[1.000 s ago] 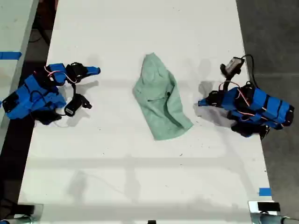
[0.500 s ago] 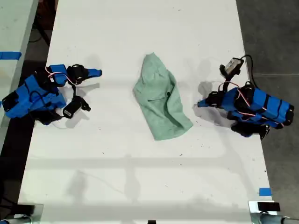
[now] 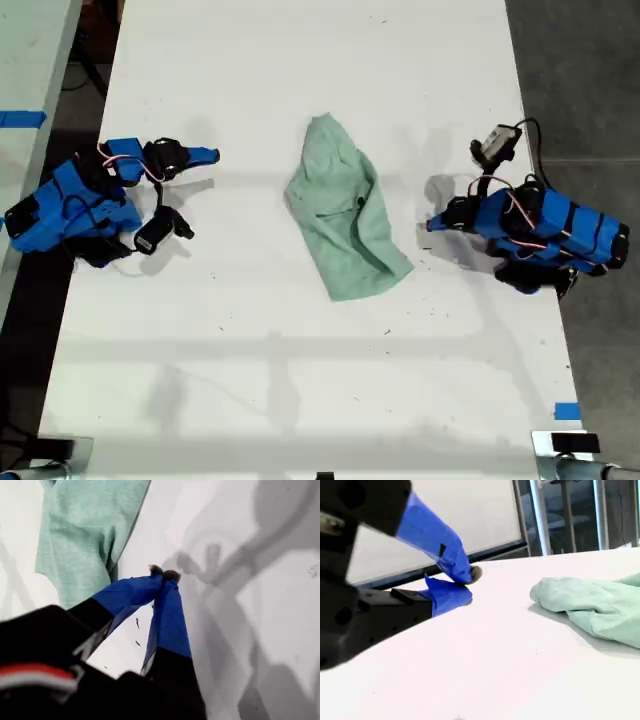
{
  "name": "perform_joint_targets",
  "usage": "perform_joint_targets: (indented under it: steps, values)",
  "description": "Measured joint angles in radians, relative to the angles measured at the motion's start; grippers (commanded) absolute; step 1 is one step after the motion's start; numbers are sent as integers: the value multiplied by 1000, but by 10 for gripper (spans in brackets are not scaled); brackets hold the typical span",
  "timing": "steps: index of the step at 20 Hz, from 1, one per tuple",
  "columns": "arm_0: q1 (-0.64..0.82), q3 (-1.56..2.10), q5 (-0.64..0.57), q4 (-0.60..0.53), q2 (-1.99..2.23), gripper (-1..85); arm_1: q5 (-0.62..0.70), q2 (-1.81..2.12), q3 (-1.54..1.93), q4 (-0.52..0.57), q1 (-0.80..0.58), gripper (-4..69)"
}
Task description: Fold t shirt
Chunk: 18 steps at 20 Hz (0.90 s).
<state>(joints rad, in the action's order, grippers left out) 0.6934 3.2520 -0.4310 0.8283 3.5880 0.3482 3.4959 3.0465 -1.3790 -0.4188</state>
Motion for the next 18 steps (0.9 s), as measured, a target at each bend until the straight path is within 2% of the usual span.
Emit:
perform_joint_targets:
  steps: [2, 5, 8, 10, 12, 14, 16, 18]
  values:
    - [-35, -2, -26, -38, 0, -3, 3, 5, -5, -43, 14, -8]
    - [-74, -91, 25, -8, -54, -3, 0, -20, -67, -60, 29, -9]
    - [-161, -356, 104, 31, -416, -3, -48, -264, -319, -80, 83, -22]
    - [-273, -618, 173, 46, -767, -3, -87, -514, -543, -94, 146, -21]
    - [-394, -884, 244, 48, -1103, -3, -124, -736, -747, -98, 235, 19]
    - [-506, -1137, 290, 32, -1448, 131, -160, -928, -865, -97, 316, 114]
    - [-589, -1313, 313, -54, -1727, 175, -175, -1042, -881, -66, 360, 179]
    - [-643, -1479, 325, -86, -1956, 196, -176, -1072, -867, 3, 382, 218]
